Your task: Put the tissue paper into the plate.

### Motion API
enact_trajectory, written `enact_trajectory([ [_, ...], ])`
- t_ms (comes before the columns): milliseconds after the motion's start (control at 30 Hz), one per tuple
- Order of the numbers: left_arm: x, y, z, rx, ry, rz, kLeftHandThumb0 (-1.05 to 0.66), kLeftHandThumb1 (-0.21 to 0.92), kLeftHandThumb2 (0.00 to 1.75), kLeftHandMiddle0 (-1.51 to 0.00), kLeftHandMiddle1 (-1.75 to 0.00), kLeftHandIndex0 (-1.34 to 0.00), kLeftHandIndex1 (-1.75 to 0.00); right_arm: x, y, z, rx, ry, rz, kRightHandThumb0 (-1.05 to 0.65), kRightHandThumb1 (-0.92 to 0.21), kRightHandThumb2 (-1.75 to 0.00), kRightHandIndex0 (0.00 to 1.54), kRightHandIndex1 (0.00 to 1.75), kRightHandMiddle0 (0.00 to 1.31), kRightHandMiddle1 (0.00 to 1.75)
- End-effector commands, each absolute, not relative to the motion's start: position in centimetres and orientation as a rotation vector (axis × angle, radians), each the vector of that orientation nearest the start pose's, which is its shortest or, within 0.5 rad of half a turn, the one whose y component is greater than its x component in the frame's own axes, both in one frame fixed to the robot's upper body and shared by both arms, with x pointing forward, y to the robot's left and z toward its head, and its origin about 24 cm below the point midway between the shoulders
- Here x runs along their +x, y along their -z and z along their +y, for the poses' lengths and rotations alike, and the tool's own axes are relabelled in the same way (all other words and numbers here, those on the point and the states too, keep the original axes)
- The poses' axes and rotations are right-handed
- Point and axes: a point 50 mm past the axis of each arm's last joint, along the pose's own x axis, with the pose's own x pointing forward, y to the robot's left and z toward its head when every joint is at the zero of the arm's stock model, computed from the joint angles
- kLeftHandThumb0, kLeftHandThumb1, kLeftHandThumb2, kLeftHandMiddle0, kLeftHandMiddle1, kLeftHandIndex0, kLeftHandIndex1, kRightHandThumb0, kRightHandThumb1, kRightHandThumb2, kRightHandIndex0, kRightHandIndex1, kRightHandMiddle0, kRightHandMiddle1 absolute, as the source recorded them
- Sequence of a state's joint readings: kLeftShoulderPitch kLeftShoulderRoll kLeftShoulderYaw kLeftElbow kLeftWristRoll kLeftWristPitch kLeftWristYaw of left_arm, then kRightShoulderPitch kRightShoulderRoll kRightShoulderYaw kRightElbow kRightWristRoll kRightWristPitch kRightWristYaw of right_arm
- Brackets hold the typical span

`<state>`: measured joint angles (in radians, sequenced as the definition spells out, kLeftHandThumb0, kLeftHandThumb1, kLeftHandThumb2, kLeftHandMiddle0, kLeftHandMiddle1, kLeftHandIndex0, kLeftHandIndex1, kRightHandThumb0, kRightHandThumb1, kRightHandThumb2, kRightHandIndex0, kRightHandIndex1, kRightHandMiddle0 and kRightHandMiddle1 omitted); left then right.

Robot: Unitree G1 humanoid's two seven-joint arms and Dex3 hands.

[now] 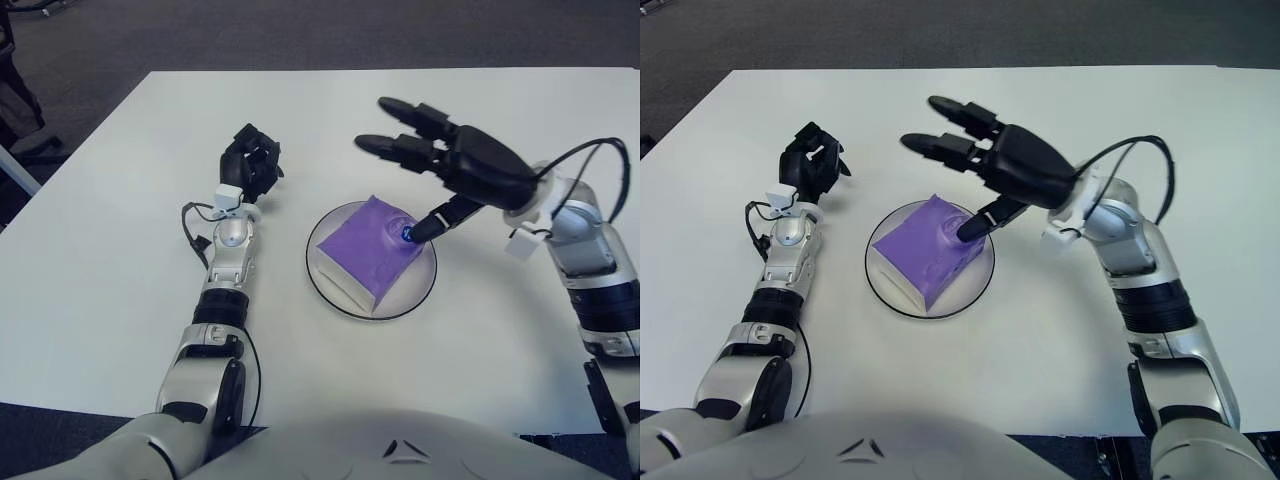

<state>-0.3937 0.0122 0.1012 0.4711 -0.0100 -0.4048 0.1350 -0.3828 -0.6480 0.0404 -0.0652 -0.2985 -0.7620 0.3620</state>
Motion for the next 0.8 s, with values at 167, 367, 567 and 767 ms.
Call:
enact_trajectory([
  [167,28.7,-1.3,15.6,-0.055,-0.161,-0.077,-0.32,0.92,0.37,-0.9,-1.75,-0.72,-1.75,27.1,-19.4,-18.8,-1.257,-0.438,-0.913,-0.69,-0.92,-0.37,0.0,0.0,0.13,0.0],
  [367,28.7,-1.3,15.7,-0.054,-0.16,-0.078,-0.32,0.92,0.38,-0.91,-1.75,-0.72,-1.75,27.6,-18.6,-19.9,-1.256,-0.298,-0.863,-0.68,-0.92,-0.34,0.0,0.0,0.12,0.0],
  [567,28.8,-1.4,15.8,-0.053,-0.16,-0.08,-0.32,0.92,0.39,-0.91,-1.75,-0.72,-1.75,28.3,-17.4,-21.2,-1.145,-0.189,-0.827,-0.6,-0.92,-0.32,0.05,0.02,0.13,0.01],
  [767,28.8,-1.4,15.9,-0.051,-0.16,-0.08,-0.32,0.92,0.4,-0.92,-1.75,-0.72,-1.75,28.5,-15.8,-21.9,-0.935,-0.111,-0.727,-0.48,-0.92,-0.29,0.14,0.04,0.16,0.02],
])
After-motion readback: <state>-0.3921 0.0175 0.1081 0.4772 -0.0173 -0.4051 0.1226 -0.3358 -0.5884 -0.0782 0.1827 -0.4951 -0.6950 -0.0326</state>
